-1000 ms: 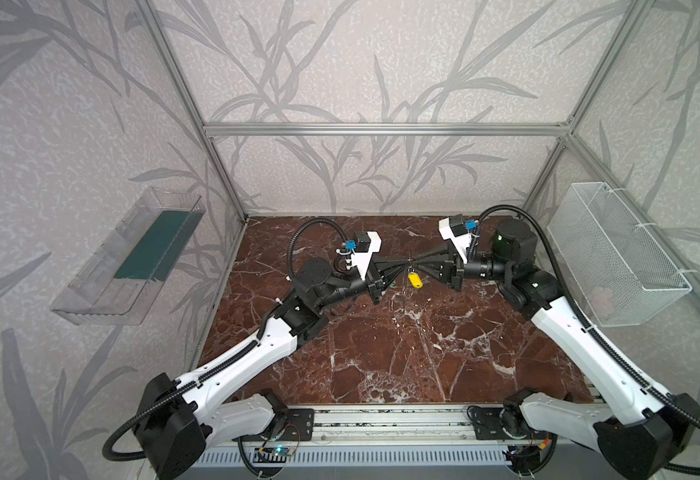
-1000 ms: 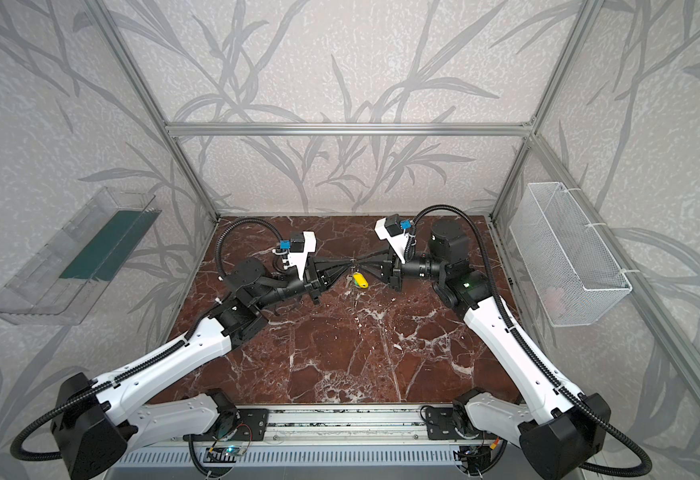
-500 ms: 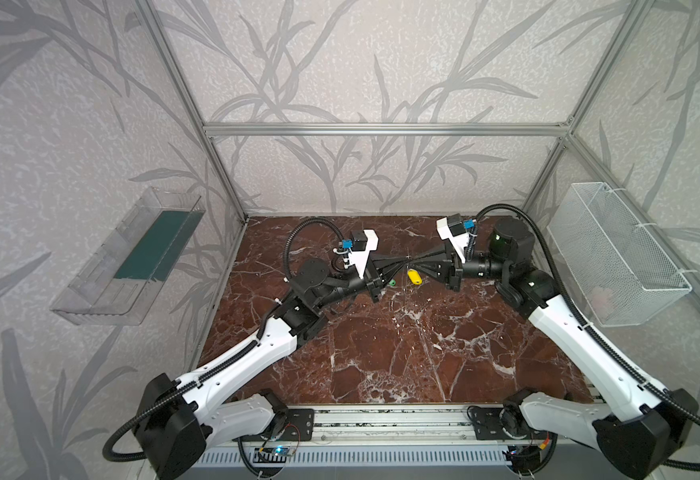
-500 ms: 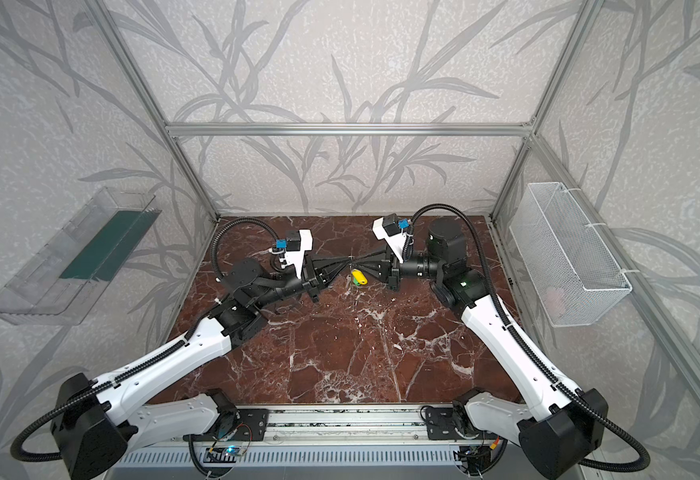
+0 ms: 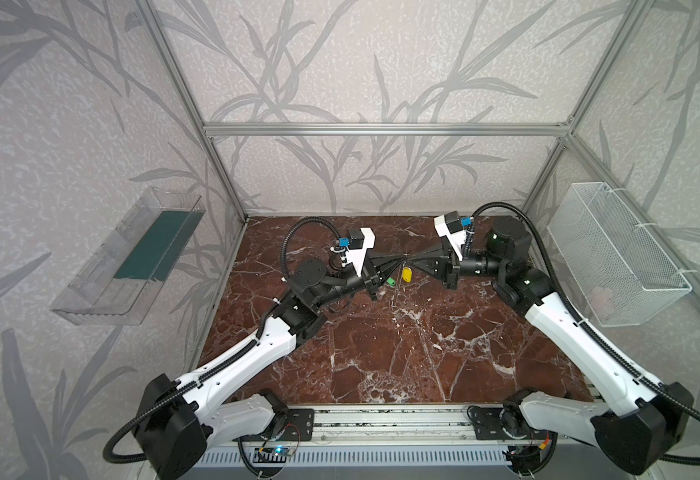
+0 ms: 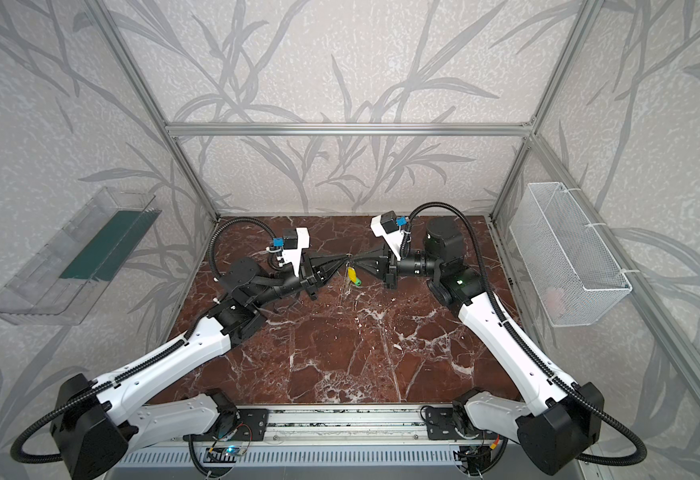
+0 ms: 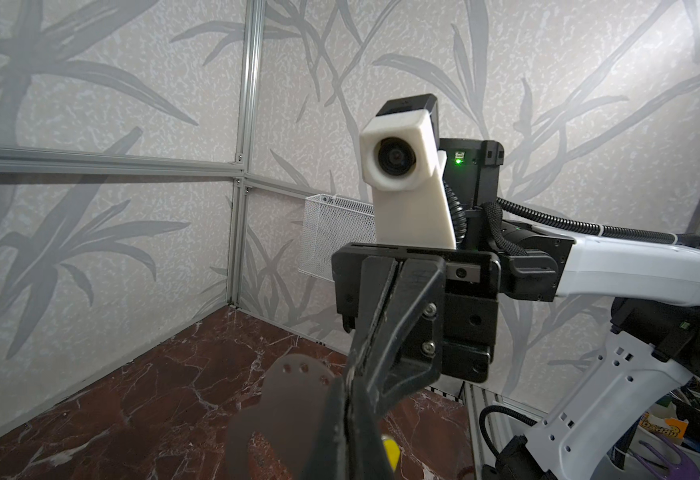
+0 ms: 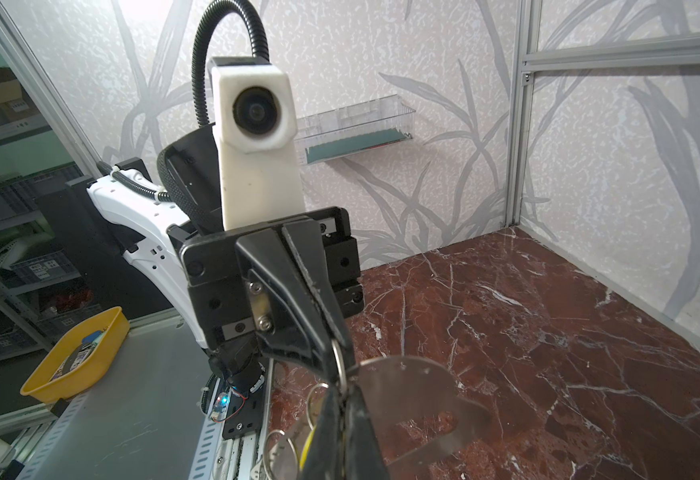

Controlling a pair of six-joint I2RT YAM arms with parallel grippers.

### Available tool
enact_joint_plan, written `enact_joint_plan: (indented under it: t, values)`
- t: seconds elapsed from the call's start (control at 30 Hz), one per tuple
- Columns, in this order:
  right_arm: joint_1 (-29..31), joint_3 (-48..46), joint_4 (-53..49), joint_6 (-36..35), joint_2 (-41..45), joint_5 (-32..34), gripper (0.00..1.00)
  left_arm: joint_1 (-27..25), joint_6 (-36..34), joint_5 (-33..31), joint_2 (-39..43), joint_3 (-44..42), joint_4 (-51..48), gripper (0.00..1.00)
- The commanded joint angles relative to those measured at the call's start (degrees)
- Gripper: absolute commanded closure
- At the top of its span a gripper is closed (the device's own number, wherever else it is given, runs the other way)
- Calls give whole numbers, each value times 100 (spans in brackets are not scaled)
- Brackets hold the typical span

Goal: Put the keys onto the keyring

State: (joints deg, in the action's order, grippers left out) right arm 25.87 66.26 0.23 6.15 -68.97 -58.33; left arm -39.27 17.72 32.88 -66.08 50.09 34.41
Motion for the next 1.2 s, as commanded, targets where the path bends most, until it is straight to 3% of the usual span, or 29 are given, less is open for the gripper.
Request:
enact_joint_plan:
  t: [0.0,0.13,0.37,0.5,0.83,1.0,1.17]
  values:
    - [177,130,146,-74,-33,-65,100,-58,84,78,-52,35,181,100]
    - [169,312,-530,-583,-61,174,100,-51,-43,-237,66,41,-166,98]
    - [156,844,-1739,-1472,-259,386,100,-46,-331,-525,368,18,-587,79]
    - [164,1260,-2489,-2018,-453,568,100,-46,-596,-679,589,74,-1035,78]
    - [173,2520,-4451,-3578,-1110,1086,100,-69,-2080,-1409,1066,974,-3546,78]
    - [257,2532,-4460,-4263,-1230,1709,100,-72,-2631,-1478,792,1687,-4760,78]
    - [303,1697,-2950,-4192,-979,2277,100,-82,-2695,-1497,558,1904,-5054,78]
